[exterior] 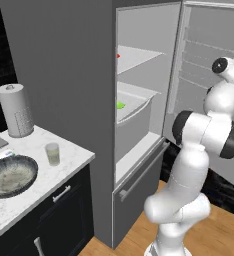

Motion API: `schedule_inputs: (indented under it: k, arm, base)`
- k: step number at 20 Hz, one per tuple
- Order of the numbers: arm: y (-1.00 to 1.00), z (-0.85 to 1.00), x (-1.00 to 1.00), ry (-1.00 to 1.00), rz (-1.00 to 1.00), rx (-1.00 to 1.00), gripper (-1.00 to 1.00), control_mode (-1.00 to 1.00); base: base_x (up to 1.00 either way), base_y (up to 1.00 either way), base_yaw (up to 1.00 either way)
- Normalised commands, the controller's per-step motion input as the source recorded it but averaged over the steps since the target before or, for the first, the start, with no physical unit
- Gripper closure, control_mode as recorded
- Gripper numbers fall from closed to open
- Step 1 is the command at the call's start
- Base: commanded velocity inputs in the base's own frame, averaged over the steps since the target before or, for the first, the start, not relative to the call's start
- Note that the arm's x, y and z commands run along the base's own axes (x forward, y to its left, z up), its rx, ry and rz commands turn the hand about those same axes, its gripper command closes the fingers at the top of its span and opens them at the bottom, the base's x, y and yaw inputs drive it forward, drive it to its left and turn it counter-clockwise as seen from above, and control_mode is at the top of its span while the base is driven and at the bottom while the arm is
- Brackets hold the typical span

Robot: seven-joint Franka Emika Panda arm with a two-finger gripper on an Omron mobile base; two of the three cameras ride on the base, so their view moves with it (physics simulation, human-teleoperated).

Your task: Grab a lemon wedge from the fridge and one ice cube from the ice bowl, and put them in the glass of lemonade.

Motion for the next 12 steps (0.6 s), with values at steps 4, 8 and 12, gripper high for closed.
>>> schedule_inputs:
  k: [4,8,12]
  arm:
    - [-0.05,0.61,-0.70,-0.32,0.00,0.00,-1.00,-1.00]
    - [0.77,0.80,-0.95,-0.38,0.01,0.00,-1.00,-1.00]
    - [0.99,0.19,-0.41,-0.22,0.00,0.00,-1.00,-1.00]
  base:
    - [0.00,0.00,0.00]
    - [0.00,0.00,0.00]
    - [0.00,0.00,0.00]
